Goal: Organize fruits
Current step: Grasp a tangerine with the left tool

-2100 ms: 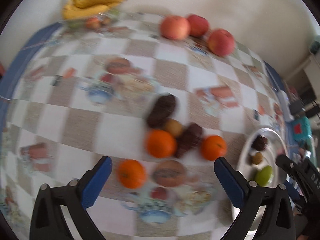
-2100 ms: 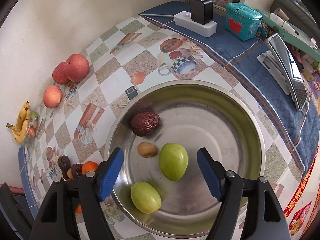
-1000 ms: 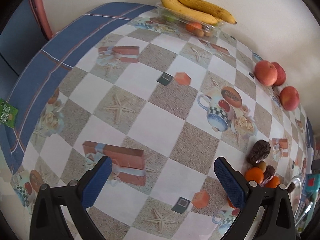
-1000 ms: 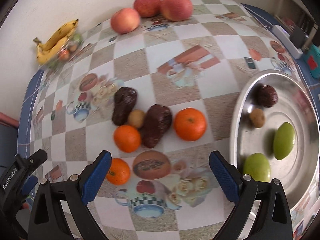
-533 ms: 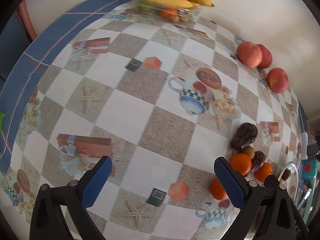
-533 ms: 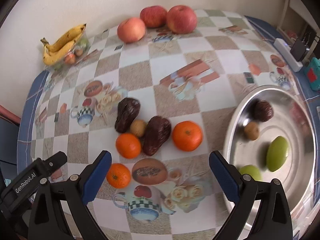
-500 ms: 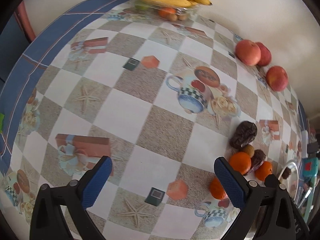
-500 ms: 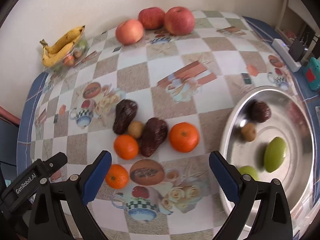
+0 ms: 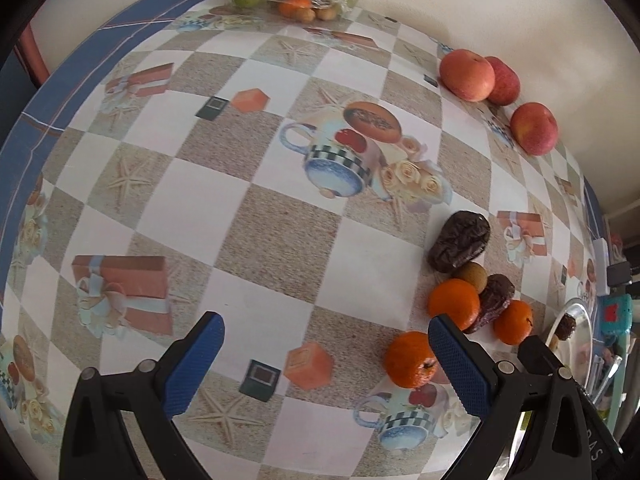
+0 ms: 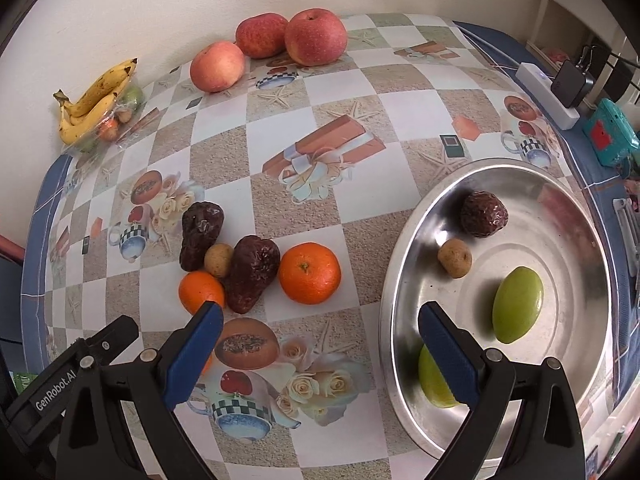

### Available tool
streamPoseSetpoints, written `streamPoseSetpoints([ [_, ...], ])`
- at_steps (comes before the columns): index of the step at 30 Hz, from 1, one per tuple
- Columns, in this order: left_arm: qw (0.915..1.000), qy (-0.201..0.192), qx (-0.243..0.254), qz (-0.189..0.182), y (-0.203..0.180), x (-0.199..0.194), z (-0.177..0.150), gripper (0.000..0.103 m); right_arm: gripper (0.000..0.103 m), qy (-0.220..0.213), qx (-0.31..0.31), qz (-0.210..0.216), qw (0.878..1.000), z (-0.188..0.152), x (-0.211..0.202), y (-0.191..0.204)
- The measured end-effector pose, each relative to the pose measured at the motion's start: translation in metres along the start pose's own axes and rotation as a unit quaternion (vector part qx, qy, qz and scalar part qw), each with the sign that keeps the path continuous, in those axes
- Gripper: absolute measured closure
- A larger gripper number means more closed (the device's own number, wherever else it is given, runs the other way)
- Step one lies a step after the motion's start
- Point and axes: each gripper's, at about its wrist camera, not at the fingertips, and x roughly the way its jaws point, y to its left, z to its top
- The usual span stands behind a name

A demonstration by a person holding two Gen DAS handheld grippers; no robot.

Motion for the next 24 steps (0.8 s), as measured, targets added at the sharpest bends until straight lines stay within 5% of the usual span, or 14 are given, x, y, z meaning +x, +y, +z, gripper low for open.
streamPoseSetpoints([
  [10,0.9990,0.019,0.002,-0.040,-0.003,0.005,-0.006,0.005,0.005,0.000,0.016,-0.003,1.000,0.001,0.001,-0.008],
  [16,0.9959,0.038,-0.003,-0.083,-0.009,0.009,-0.009,0.025,0.005,0.004,0.020,-0.008,1.000,0.001,0.001,-0.011],
  [24,0.9943,0.050,0.029,-0.089,-0.032,0.016,-0.017,0.055,0.005,0.005,0.018,-0.009,1.000,0.001,0.002,-0.011],
])
